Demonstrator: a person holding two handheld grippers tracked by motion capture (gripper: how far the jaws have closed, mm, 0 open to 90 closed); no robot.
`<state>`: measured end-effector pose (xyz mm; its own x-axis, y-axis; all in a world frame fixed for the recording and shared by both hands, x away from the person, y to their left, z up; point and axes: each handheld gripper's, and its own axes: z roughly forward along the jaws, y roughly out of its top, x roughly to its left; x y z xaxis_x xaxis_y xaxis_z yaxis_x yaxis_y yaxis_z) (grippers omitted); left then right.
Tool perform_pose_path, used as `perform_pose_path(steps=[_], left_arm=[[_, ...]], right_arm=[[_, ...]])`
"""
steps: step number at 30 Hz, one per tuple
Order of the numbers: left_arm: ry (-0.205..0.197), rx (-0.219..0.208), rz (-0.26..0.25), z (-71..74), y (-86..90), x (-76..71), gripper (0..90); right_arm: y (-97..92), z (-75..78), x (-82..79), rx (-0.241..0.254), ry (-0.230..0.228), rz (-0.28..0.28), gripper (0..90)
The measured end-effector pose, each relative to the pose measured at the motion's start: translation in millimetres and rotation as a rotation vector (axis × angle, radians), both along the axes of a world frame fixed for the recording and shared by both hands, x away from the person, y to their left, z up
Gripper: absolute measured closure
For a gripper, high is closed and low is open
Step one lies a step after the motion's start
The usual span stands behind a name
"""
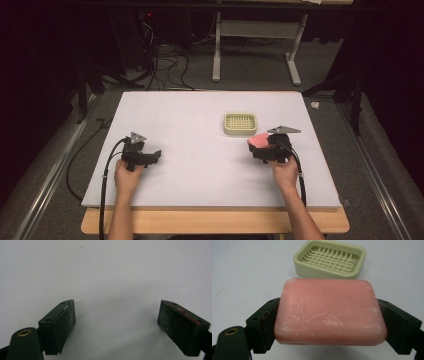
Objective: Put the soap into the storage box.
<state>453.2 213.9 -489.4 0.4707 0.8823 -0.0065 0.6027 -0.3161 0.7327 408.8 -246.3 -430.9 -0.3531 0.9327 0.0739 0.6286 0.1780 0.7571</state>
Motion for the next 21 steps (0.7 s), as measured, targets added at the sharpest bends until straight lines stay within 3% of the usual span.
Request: perform_pose_path(steps=[21], left_arm=[[-0.001,0.0,0.0,0.0,-0.1,0.0,15.3]], right_arm=[[15.6,11.5,26.7,0.01,0.009,0.042,13.8]])
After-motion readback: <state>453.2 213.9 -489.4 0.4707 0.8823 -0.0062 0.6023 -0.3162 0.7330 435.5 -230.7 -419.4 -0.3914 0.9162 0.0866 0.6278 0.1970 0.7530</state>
